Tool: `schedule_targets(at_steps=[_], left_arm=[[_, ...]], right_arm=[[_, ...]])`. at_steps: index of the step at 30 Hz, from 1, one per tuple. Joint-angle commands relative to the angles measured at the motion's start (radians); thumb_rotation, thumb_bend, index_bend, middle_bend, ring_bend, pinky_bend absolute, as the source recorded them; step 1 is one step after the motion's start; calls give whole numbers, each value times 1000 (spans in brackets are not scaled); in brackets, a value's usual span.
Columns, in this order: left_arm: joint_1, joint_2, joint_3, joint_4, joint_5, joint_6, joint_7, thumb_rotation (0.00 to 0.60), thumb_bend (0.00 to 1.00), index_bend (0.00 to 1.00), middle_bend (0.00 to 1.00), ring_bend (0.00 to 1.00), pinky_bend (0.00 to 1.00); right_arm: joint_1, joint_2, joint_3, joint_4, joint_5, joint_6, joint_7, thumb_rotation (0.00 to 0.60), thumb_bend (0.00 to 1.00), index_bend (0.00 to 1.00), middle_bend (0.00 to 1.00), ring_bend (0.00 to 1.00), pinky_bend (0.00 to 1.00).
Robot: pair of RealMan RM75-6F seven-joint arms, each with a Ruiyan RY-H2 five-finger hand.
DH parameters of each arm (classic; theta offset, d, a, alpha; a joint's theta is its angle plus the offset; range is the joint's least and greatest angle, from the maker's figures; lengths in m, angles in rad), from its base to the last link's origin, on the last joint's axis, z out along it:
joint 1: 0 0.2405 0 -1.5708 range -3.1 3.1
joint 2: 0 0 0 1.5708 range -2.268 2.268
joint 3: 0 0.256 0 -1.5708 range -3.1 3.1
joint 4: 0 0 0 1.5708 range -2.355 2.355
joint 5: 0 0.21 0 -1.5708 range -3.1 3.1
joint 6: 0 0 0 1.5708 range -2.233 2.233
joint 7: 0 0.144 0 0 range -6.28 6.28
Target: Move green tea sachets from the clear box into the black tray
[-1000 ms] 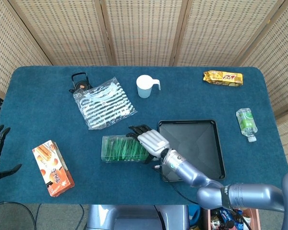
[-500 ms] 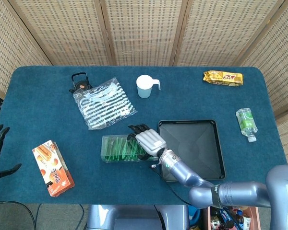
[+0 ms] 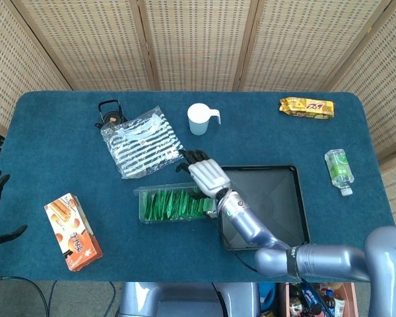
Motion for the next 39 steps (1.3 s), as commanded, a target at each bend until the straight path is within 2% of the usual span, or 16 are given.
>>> schedule_targets(at_steps=[1, 6, 14, 22, 32, 39], left_arm=[[0, 4, -2, 1, -4, -3, -9, 600, 126, 0, 0, 0, 0], [-2, 7, -3, 3, -6, -7, -19, 600, 126, 0, 0, 0, 0], [-1, 14, -6, 4, -12, -7, -38, 600, 126, 0, 0, 0, 0], [-1, 20, -5, 6, -11, -9, -55, 600, 126, 0, 0, 0, 0], [0, 24, -3, 6, -7, -8, -64, 600, 126, 0, 0, 0, 0], [0, 25, -3, 4, -7, -7, -64, 600, 127, 0, 0, 0, 0]], right_arm=[[15, -4, 21, 29, 35, 10, -4, 600, 604, 314, 0, 0, 0], [46, -12, 29, 65, 139, -10, -40, 600, 660, 328, 0, 0, 0], [113, -4, 9, 85, 323, -73, -113, 600, 834, 368, 0, 0, 0], [156, 6, 8, 80, 431, -88, -123, 600, 987, 486, 0, 0, 0], [171, 26, 1, 67, 451, -92, -111, 600, 1000, 532, 0, 0, 0], [198, 94, -38, 61, 473, -194, -127, 600, 1000, 554, 0, 0, 0]])
